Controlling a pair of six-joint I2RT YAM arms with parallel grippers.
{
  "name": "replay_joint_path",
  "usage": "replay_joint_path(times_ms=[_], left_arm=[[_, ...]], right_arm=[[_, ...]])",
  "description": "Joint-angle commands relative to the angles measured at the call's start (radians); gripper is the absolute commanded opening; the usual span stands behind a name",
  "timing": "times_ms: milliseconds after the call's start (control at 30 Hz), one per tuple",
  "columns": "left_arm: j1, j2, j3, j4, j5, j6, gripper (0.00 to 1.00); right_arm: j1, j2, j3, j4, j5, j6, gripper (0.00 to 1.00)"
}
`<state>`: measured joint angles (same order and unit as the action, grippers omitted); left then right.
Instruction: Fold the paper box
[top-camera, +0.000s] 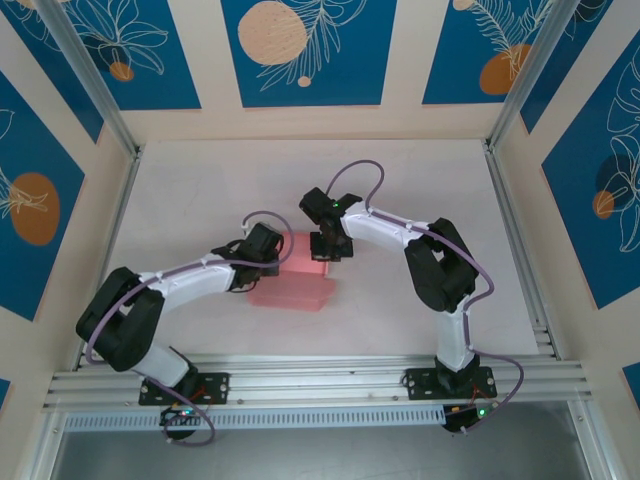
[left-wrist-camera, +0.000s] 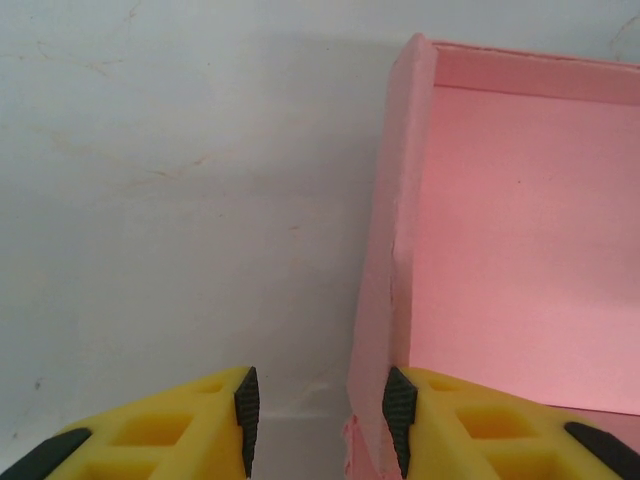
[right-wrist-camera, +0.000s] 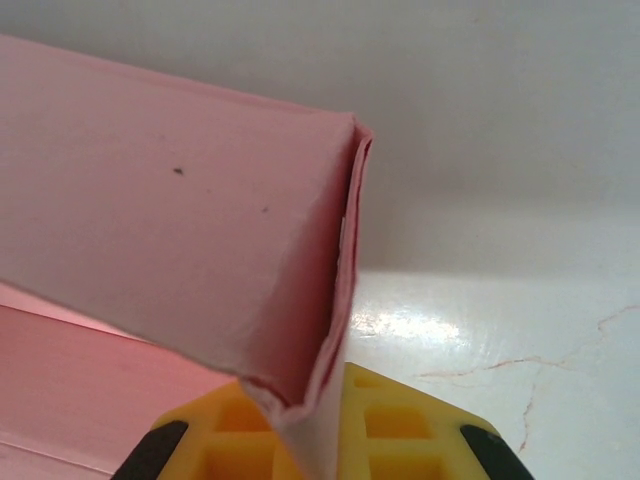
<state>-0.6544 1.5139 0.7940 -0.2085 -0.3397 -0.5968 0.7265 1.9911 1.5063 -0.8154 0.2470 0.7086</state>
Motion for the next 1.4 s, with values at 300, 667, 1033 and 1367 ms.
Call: replay_joint_path(times_ms=[300,667,1033,1367], left_arm=[[-0.014,0.101,-0.024,-0.038,-0.046,-0.038,0.31],[-0.014,-0.052,-0.003,-0.075,0.0,-0.015,0.34],[-0.015,-0.172,-0.039,-0.111,-0.011,-0.012,0.4],[-0.022,-0.025,-0.085,-0.028,-0.005,-0.028,0.42]], right_arm=[[0.027,-0.04,-0.027,0.016,-0.037,0.001,0.0],[0.031,-0.046,-0.031,0.012,-0.028,0.008,0.0],[0.031,-0.048,-0.031,0.022,-0.034,0.011,0.0],[0.039,-0.052,-0.026,0.029,-0.041,0.014,0.0]])
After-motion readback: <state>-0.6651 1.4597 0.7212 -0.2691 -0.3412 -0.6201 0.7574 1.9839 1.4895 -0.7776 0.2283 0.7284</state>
